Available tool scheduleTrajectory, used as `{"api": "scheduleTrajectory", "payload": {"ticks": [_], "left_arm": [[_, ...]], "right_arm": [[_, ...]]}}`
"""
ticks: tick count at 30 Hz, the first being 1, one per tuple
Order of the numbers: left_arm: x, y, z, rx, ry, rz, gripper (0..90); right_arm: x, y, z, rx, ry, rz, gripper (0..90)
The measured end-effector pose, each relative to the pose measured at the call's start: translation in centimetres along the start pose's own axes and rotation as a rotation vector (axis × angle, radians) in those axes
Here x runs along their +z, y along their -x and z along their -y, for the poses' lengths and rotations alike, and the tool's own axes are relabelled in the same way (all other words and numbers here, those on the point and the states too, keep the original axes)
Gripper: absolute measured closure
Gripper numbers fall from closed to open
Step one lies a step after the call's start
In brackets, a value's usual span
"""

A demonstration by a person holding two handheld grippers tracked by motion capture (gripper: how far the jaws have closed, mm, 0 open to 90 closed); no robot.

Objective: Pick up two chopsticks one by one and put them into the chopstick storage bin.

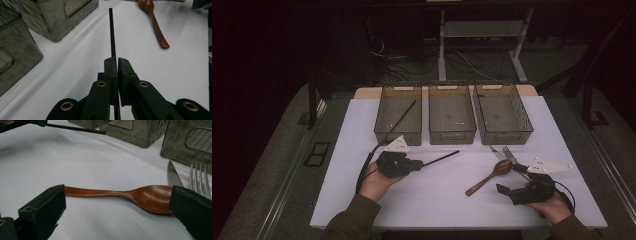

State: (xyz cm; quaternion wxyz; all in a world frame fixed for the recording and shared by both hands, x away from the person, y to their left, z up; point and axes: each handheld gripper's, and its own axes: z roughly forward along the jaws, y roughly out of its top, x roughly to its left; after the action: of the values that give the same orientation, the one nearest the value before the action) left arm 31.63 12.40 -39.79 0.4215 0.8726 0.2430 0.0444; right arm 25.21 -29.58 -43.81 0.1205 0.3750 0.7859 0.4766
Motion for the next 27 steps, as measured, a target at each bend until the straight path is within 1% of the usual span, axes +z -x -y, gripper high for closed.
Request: {"api": "scheduleTrajectory", "payload": {"ticks": [8,16,20,27], "left_arm": [[-1.0,-0.3,-0.2,-0.020,0.031,-0.004,85.8],[-2.1,-0.8,-0.4,-0.038,0.057,-0.023,85.8],[-2.7,-1.2,-0.5,-0.045,0.066,-0.046,85.8],[-3.9,-2.3,-0.9,-0.077,0.089,-0.084,85.8]], "right_arm": [[0.0,0.0,0.0,0.001,0.003,0.001,1.6],[0.0,0.0,0.0,0.001,0.001,0.000,1.6],[0.0,0.0,0.0,0.004,0.001,0.000,1.6],[0.0,0.2,0.0,0.011,0.001,0.002,1.6]]}}
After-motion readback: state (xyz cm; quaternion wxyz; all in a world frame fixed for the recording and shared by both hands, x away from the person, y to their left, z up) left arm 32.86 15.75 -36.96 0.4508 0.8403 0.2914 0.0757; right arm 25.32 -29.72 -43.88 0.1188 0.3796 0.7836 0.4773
